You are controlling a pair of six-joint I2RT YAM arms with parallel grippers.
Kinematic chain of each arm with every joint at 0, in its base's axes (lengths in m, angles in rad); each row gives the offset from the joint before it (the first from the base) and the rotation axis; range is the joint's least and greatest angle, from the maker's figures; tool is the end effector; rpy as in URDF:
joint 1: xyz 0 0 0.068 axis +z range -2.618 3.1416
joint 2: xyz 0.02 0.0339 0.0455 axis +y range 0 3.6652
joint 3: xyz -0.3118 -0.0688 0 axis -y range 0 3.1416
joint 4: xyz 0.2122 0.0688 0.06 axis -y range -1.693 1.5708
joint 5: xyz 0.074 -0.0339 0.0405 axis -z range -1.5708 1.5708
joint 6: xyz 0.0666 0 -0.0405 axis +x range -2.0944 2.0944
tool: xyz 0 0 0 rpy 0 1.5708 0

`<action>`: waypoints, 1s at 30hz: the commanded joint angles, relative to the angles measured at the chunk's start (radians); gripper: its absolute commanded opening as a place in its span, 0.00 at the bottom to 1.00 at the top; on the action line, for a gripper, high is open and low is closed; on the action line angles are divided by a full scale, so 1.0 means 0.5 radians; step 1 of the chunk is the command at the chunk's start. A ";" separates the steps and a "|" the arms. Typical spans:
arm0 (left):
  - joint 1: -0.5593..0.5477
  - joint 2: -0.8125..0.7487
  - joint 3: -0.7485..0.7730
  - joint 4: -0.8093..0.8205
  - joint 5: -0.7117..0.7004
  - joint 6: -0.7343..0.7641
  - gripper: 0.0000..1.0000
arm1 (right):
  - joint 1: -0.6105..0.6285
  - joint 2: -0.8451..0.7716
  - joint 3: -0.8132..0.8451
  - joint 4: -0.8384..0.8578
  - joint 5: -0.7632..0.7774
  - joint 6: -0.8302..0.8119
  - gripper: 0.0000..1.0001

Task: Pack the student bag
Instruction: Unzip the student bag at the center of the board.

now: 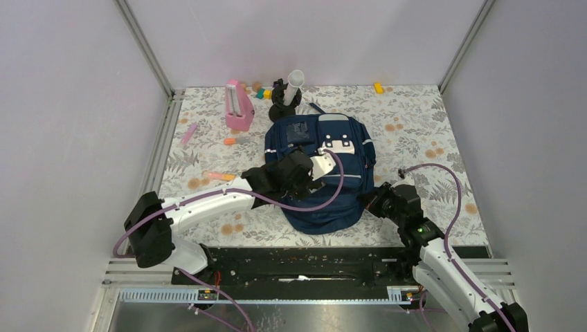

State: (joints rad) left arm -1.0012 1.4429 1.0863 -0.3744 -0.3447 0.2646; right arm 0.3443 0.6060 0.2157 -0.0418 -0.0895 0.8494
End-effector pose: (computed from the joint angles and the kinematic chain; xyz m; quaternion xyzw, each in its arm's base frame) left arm 0.1817 -0.2420 0.3137 0.4757 0.7667 0.0015 0.4311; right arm 0.1017 0.0428 0.2071 0.1869 0.8207 0.3338 0.4243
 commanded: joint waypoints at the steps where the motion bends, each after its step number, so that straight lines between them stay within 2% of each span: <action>1: 0.025 0.010 0.101 0.131 -0.082 0.022 0.66 | -0.016 -0.020 0.065 -0.012 0.007 -0.033 0.00; 3: 0.027 0.001 0.104 0.145 -0.076 0.036 0.48 | -0.018 -0.037 0.087 -0.052 0.032 -0.065 0.01; 5: 0.027 -0.013 0.106 0.151 -0.066 0.050 0.26 | -0.017 -0.060 0.137 -0.149 0.084 -0.144 0.21; 6: 0.027 -0.018 0.111 0.147 -0.064 0.051 0.14 | -0.016 -0.073 0.166 -0.186 0.098 -0.204 0.28; 7: 0.027 -0.027 0.114 0.146 -0.065 0.048 0.05 | -0.016 -0.090 0.195 -0.216 0.105 -0.269 0.34; 8: 0.029 -0.038 0.111 0.145 -0.053 0.047 0.00 | -0.017 -0.101 0.226 -0.242 0.099 -0.359 0.41; 10: 0.030 -0.063 0.110 0.126 -0.003 0.064 0.00 | -0.014 -0.122 0.288 -0.249 0.009 -0.555 0.53; 13: 0.051 -0.082 0.133 0.060 0.095 0.080 0.00 | -0.013 -0.147 0.386 -0.238 -0.157 -0.873 0.61; 18: 0.128 -0.091 0.203 -0.057 0.308 0.066 0.00 | -0.014 -0.231 0.435 -0.128 -0.447 -1.307 0.66; 22: 0.185 -0.077 0.259 -0.145 0.461 0.040 0.00 | -0.014 -0.191 0.412 0.062 -0.605 -1.435 0.66; 30: 0.231 -0.065 0.365 -0.279 0.624 0.000 0.00 | -0.004 0.049 0.503 0.228 -0.603 -1.738 0.69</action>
State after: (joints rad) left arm -0.9054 1.4425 1.1839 -0.4892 -0.0696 0.2798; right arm 0.3401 0.5728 0.4019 -0.0048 -0.3637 0.1043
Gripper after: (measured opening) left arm 0.037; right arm 0.688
